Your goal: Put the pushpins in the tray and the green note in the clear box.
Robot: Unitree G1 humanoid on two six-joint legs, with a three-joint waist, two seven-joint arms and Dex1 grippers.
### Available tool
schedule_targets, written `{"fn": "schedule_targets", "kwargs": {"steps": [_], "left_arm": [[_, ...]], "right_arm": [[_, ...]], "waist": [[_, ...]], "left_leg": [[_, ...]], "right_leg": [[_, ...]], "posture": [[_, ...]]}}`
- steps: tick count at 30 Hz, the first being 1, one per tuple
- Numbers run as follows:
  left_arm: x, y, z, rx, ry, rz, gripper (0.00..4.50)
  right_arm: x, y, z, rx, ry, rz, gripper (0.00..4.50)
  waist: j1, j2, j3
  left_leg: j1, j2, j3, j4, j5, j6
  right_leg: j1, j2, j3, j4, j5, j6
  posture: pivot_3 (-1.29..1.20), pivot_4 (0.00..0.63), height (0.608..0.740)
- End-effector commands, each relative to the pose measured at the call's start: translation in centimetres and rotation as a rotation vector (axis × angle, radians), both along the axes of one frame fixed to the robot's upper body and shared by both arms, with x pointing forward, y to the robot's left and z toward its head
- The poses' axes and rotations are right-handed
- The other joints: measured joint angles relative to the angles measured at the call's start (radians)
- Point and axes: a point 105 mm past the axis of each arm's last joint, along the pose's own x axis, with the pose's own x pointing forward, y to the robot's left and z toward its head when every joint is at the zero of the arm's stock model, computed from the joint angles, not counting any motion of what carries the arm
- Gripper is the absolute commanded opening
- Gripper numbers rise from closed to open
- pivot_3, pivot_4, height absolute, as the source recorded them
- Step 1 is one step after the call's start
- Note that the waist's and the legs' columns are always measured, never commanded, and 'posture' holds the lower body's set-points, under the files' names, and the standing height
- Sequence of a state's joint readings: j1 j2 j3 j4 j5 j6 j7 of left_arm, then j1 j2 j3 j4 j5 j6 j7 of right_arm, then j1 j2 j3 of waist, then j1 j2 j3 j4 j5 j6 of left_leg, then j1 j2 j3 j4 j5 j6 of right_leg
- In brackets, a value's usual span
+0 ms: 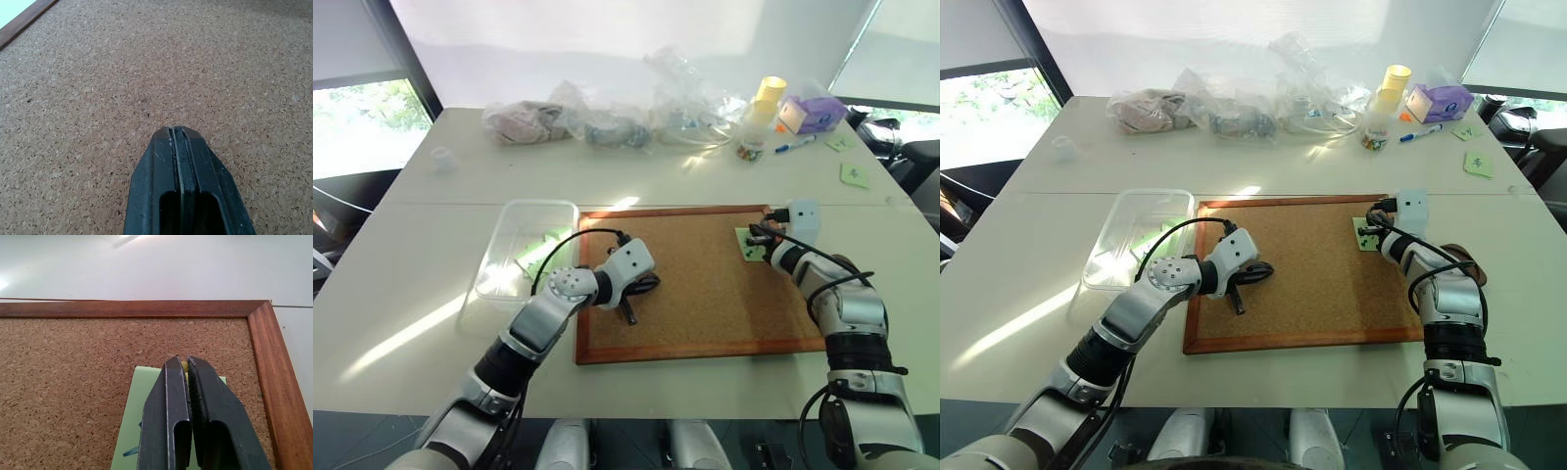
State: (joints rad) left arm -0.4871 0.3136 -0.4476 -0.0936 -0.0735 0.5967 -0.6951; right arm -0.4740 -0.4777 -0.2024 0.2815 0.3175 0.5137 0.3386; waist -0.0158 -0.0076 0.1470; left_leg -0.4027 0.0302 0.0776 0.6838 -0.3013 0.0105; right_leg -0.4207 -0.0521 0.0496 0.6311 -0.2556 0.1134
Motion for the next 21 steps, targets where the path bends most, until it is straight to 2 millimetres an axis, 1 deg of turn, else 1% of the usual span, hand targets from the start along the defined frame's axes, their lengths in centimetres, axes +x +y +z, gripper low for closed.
{"fn": "schedule_targets", "kwargs": {"steps": [1, 5, 9, 16, 18, 21], "left_arm": [[-0.52, 0.65, -2.17, 0.056, 0.078, 0.009, 0.00], [-0.45, 0.74, -2.27, 0.055, 0.089, 0.023, 0.00], [-0.54, 0.69, -2.34, 0.054, 0.101, 0.023, 0.00], [-0.64, 0.76, -2.42, 0.059, 0.111, 0.026, 0.00], [-0.67, 0.81, -2.44, 0.061, 0.113, 0.025, 0.00], [-0.68, 0.82, -2.46, 0.063, 0.115, 0.025, 0.00]], "right_arm": [[0.04, -0.29, 2.11, -0.037, -0.098, -0.002, 0.09], [-0.23, -0.04, 2.30, -0.066, -0.132, 0.020, 0.09], [-0.28, -0.43, 2.48, -0.083, -0.170, -0.002, 0.09], [-0.38, -0.46, 2.82, -0.121, -0.217, -0.012, 0.09], [-0.42, -0.20, 2.82, -0.165, -0.224, 0.006, 0.09], [-0.45, 0.08, 2.66, -0.185, -0.228, 0.024, 0.09]], "waist": [[0.000, 0.000, 0.000], [0.001, 0.000, 0.000], [0.001, 0.000, 0.000], [0.001, 0.000, 0.000], [0.000, 0.000, 0.000], [0.000, 0.000, 0.000]], "left_leg": [[0.000, 0.000, 0.000, 0.000, 0.000, 0.000], [0.000, 0.000, 0.000, 0.000, 0.000, 0.000], [0.000, 0.000, 0.000, 0.000, 0.000, 0.000], [0.000, 0.000, 0.000, 0.000, 0.000, 0.000], [0.000, 0.000, 0.000, 0.000, 0.000, 0.000], [0.000, 0.000, 0.000, 0.000, 0.000, 0.000]], "right_leg": [[0.000, 0.000, 0.000, 0.000, 0.000, 0.000], [0.000, 0.000, 0.000, 0.000, 0.000, 0.000], [0.000, 0.000, 0.000, 0.000, 0.000, 0.000], [0.000, 0.000, 0.000, 0.000, 0.000, 0.000], [0.000, 0.000, 0.000, 0.000, 0.000, 0.000], [0.000, 0.000, 0.000, 0.000, 0.000, 0.000]], "posture": [[0.00, 0.150, 0.740], [0.00, 0.150, 0.740], [0.00, 0.150, 0.740], [0.00, 0.150, 0.740], [0.00, 0.150, 0.740], [0.00, 0.150, 0.740]]}}
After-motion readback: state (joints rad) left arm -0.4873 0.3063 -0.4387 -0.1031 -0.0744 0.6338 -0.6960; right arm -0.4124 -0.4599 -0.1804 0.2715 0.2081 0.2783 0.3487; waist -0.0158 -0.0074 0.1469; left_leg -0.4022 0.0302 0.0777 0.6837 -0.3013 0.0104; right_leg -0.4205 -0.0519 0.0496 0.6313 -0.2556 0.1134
